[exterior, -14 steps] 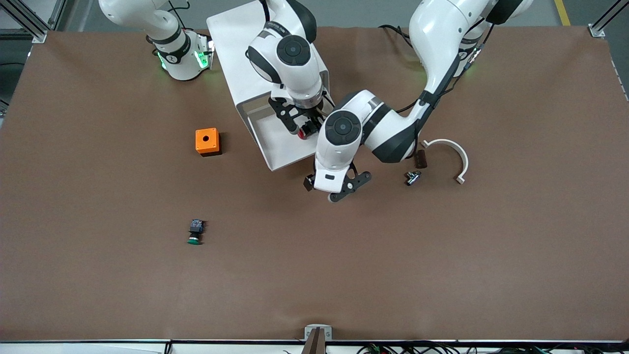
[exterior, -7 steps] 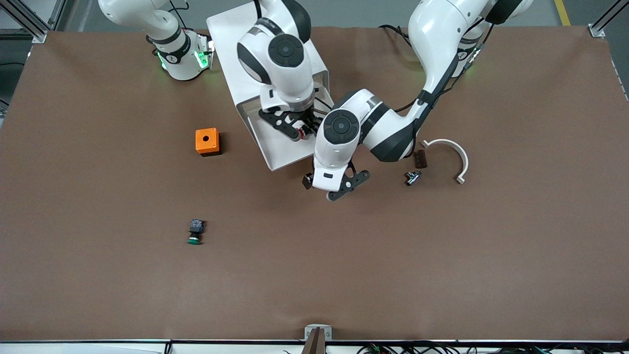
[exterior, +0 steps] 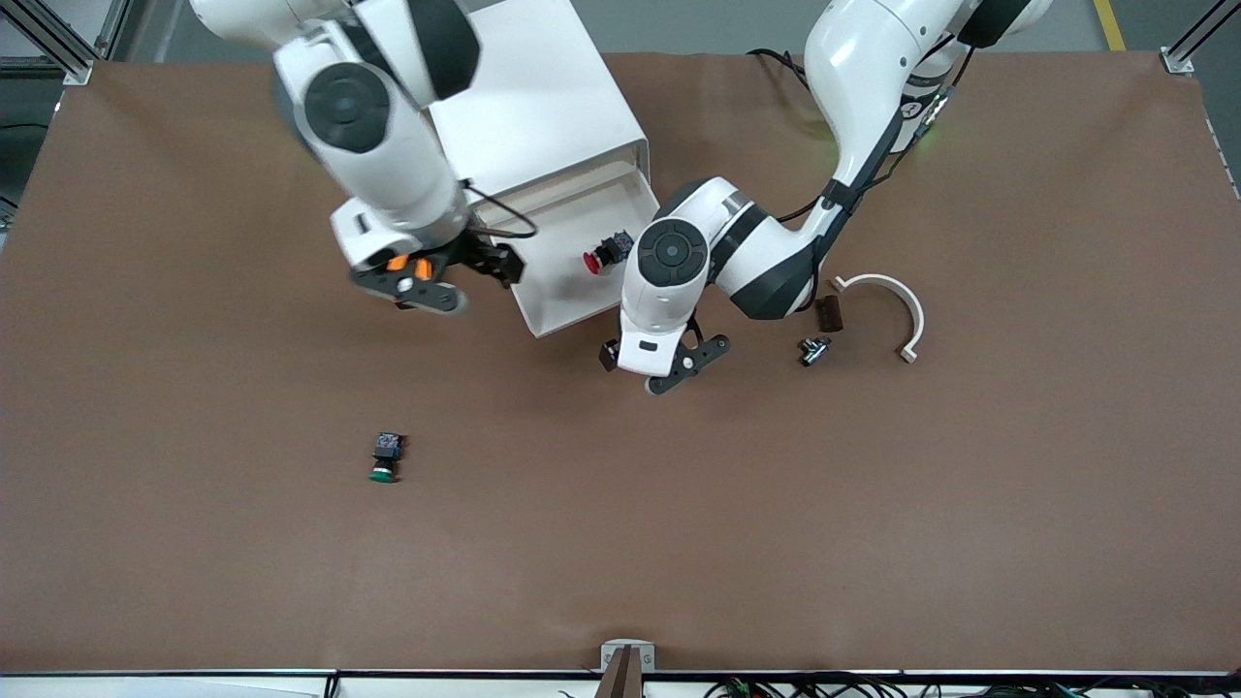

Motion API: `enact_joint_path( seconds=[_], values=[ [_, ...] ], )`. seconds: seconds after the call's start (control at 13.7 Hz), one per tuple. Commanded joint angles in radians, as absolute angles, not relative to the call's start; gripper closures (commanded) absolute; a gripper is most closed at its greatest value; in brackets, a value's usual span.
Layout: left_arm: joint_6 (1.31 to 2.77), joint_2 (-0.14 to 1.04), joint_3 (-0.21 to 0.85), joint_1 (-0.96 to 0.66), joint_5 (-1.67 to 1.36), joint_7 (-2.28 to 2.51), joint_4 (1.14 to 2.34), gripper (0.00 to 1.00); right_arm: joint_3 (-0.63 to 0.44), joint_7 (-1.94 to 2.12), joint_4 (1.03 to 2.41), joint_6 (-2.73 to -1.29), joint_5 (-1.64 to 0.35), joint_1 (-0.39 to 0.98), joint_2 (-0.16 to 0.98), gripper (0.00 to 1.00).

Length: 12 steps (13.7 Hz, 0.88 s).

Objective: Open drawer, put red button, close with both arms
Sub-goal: 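Release the red button in the drawer and withdraw the right gripper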

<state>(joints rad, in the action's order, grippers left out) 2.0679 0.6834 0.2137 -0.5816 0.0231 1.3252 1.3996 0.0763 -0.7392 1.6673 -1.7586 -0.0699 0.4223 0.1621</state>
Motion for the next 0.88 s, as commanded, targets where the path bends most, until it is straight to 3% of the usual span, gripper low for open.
enact_joint_path(
  seconds=[0.0, 0.44, 0.8],
  values=[
    [2.072, 0.649, 0.239, -0.577, 0.029, 1.336, 1.448, 0.01, 0.097, -0.524, 1.671, -1.707, -0.061, 0.281, 0.118, 0.0],
    [2.074, 0.653, 0.287, -0.58, 0.028, 1.335, 1.476, 0.01, 0.097, -0.074, 1.591, -1.565, -0.055, -0.012, 0.101, 0.0],
    [2.072, 0.652, 0.328, -0.58, 0.028, 1.333, 1.488, 0.01, 0.097, 0.014, 1.506, -1.496, 0.038, -0.063, 0.107, 0.0]
  ],
)
